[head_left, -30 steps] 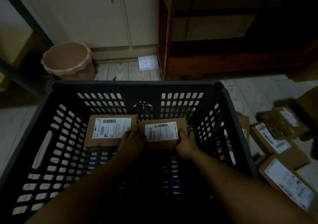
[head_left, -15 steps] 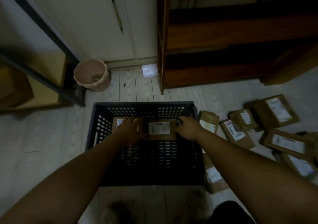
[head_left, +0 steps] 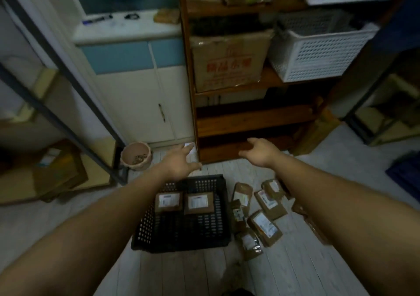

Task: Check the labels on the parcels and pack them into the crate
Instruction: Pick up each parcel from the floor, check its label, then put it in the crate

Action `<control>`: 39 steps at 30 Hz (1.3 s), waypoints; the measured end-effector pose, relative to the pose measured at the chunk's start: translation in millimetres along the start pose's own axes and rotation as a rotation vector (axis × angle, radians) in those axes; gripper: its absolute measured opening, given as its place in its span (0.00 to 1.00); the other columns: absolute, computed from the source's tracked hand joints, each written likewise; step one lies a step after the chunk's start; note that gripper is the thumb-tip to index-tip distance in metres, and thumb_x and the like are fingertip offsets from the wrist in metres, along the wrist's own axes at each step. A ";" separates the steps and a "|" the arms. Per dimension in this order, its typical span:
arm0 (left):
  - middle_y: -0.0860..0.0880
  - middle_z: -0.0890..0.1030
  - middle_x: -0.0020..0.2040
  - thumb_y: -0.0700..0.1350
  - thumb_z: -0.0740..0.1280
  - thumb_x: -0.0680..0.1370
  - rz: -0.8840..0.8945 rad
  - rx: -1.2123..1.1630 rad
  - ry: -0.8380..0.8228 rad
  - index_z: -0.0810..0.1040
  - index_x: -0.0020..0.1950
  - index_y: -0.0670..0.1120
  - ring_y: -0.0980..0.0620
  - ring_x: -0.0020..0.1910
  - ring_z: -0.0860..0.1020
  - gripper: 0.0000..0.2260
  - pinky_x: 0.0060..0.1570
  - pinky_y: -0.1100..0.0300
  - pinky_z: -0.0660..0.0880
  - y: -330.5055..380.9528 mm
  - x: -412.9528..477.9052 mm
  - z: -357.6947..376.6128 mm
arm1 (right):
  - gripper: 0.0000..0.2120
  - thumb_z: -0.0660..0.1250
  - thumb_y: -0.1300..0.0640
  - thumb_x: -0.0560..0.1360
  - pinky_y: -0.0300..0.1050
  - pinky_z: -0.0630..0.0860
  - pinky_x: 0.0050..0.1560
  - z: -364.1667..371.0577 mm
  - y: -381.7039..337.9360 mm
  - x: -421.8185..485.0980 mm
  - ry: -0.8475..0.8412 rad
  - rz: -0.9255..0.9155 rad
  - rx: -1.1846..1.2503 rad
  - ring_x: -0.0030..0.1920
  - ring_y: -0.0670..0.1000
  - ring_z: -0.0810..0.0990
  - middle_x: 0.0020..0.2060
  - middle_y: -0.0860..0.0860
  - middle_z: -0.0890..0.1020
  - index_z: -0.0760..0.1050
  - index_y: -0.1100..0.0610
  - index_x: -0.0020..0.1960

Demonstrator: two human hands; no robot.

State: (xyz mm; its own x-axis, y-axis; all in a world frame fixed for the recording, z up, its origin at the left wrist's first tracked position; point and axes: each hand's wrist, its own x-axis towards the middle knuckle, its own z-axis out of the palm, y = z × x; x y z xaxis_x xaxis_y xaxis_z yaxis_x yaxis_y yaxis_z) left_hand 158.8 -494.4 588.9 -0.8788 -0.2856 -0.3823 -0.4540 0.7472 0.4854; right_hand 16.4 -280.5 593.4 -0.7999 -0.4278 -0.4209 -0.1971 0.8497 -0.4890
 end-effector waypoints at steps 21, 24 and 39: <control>0.46 0.50 0.78 0.57 0.65 0.76 0.413 0.119 0.093 0.52 0.77 0.53 0.45 0.76 0.50 0.34 0.72 0.51 0.52 261.4 -185.3 3.4 | 0.31 0.66 0.43 0.74 0.45 0.70 0.58 -159.1 137.2 -299.7 0.346 -0.008 -0.003 0.67 0.55 0.70 0.71 0.52 0.68 0.62 0.49 0.74; 0.46 0.50 0.78 0.56 0.65 0.76 0.433 0.054 0.038 0.52 0.77 0.52 0.45 0.76 0.50 0.34 0.72 0.50 0.53 326.4 -196.8 52.3 | 0.30 0.67 0.44 0.74 0.43 0.68 0.52 -175.7 219.2 -338.0 0.399 0.036 0.002 0.65 0.54 0.72 0.69 0.52 0.71 0.64 0.50 0.73; 0.46 0.57 0.76 0.55 0.66 0.76 0.526 -0.003 -0.254 0.54 0.76 0.52 0.44 0.73 0.61 0.33 0.69 0.49 0.63 581.8 -172.5 292.4 | 0.35 0.66 0.41 0.73 0.47 0.68 0.65 -231.8 549.9 -427.3 0.305 0.458 0.114 0.67 0.56 0.69 0.71 0.54 0.67 0.60 0.52 0.75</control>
State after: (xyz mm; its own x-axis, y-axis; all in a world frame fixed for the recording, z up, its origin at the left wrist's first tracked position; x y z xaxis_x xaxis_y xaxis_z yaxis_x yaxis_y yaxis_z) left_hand 89.2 165.1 707.4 -0.9234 0.2767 -0.2660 0.0331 0.7479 0.6630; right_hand 118.4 441.0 681.5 -0.9203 0.1002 -0.3782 0.2580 0.8820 -0.3943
